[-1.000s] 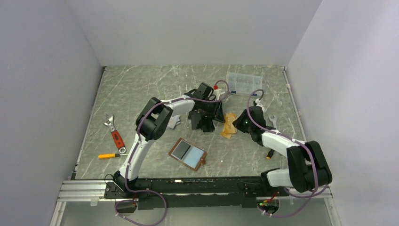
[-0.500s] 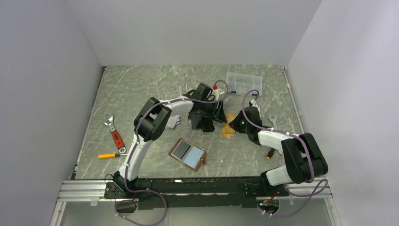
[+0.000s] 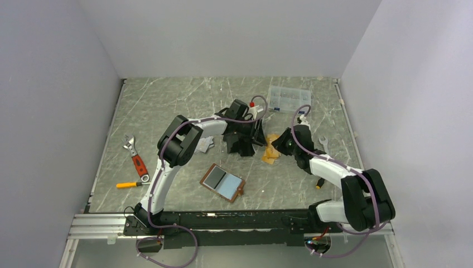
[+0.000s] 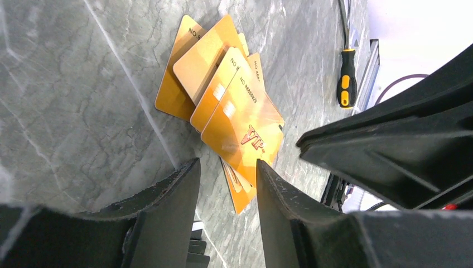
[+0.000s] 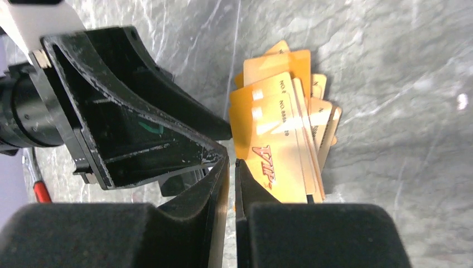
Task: Put the credit cards into the card holder
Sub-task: Pick up the credit card from the storage box.
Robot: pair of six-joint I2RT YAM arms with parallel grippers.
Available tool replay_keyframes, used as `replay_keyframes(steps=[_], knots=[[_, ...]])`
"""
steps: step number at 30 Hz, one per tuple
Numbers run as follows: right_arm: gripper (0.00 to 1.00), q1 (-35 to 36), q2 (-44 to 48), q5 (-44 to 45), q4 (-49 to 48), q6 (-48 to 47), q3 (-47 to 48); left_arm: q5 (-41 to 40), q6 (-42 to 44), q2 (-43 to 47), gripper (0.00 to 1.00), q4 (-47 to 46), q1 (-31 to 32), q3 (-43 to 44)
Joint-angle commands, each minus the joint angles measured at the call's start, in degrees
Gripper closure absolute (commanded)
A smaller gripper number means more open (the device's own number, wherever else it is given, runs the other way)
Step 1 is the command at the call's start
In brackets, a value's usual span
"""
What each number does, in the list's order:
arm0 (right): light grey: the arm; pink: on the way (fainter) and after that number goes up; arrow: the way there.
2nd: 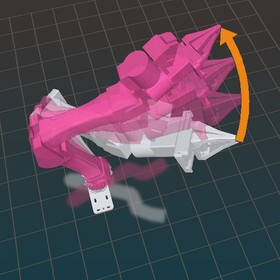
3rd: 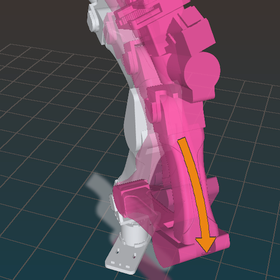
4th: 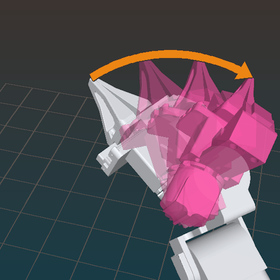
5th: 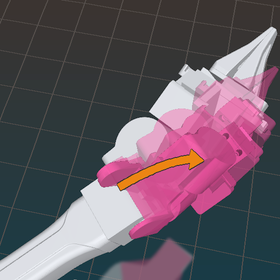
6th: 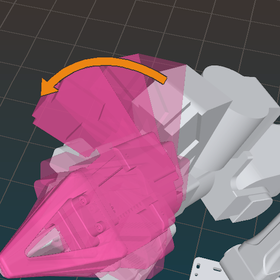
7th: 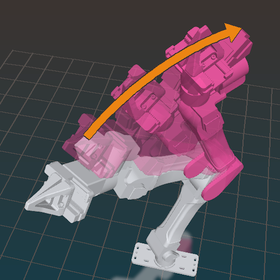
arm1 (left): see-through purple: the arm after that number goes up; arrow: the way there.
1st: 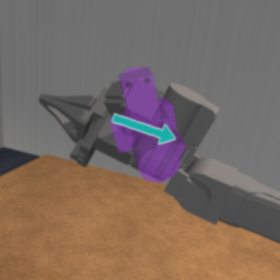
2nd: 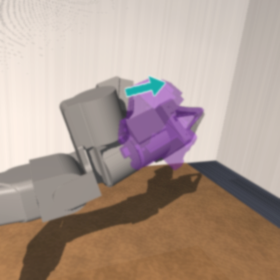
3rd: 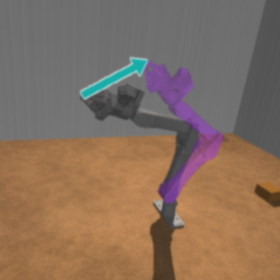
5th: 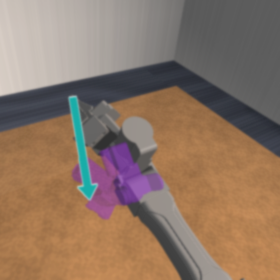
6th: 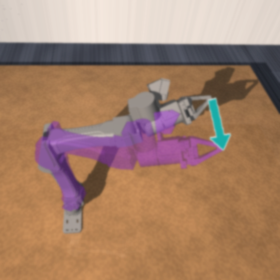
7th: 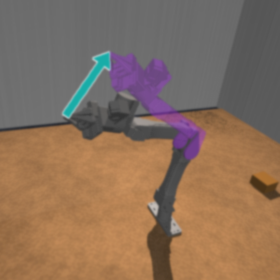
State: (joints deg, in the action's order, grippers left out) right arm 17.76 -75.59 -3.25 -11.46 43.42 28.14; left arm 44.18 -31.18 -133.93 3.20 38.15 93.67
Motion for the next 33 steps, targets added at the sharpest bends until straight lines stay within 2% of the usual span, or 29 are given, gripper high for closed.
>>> replay_keyframes(steps=[1,8,19,28,33], knots=[[0.89,-1.3,1.7,1.5,2.0,-2.1,0.4,-1.8,0.1,1.2,0.51,1.8,-0.3,-1.7],[0.84,-1.4,-0.8,2.5,1.4,-2.6,-0.4,-1.6,0.1,1.1,0.51,1.7,-0.3,-1.6],[0.85,-1.2,-4.1,2.8,0.7,-3.3,-1.1,-1.7,-0.1,1.0,0.51,1.5,-0.3,-1.4],[0.85,2.9,-7.8,1.8,-2.5,-0.1,-0.9,-1.8,-0.6,0.7,0.51,1.1,-0.2,-1.7],[0.85,2.7,-3.9,3.0,0.8,-0.6,0.0,-2.2,-0.5,0.9,0.51,1.5,-0.3,-1.8]])
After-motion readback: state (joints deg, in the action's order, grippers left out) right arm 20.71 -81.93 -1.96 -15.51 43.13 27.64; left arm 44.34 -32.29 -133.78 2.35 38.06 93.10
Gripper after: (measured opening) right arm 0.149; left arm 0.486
